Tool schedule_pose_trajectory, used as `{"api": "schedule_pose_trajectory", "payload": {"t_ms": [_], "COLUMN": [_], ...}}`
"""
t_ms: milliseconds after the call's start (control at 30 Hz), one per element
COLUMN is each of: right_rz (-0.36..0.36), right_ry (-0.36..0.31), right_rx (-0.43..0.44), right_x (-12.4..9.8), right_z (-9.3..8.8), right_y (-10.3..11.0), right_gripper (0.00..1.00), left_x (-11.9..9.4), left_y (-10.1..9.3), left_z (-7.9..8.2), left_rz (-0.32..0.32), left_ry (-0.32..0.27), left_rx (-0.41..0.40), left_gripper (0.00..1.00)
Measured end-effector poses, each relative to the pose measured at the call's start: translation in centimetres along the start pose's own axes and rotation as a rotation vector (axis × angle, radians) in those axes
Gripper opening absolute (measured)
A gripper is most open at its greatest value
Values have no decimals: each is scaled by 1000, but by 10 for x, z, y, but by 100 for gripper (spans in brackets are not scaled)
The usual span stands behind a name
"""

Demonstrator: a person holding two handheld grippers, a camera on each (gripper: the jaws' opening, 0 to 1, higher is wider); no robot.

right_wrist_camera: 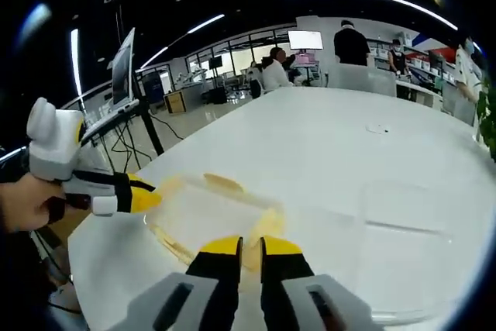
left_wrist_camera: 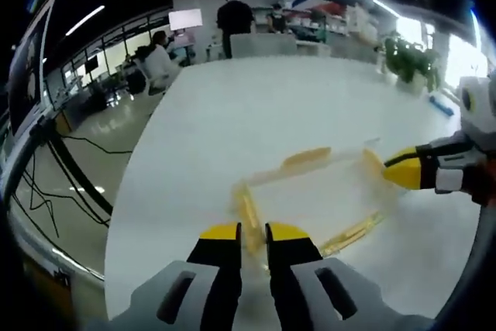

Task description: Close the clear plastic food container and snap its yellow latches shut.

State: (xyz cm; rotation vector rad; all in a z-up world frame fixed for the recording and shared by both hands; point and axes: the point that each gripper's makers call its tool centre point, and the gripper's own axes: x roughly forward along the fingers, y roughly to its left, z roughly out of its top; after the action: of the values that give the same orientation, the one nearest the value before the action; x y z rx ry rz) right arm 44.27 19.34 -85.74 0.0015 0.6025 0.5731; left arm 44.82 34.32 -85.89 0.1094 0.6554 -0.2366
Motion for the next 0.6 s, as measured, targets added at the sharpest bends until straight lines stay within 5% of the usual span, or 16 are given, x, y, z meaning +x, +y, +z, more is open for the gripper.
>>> {"api": "schedule_pose_trajectory", "payload": {"t_ms": [600], "right_rz": [8], "right_ry": [-7], "right_rx": [25], "right_x": [1], "right_z": [4], "right_y": [-4], "right_gripper": [3], "left_x": [2], "left_y": [-4], "left_z": [2], "left_rz": [-6], "left_ry": [1], "left_rx": [67], "left_gripper": [3]}}
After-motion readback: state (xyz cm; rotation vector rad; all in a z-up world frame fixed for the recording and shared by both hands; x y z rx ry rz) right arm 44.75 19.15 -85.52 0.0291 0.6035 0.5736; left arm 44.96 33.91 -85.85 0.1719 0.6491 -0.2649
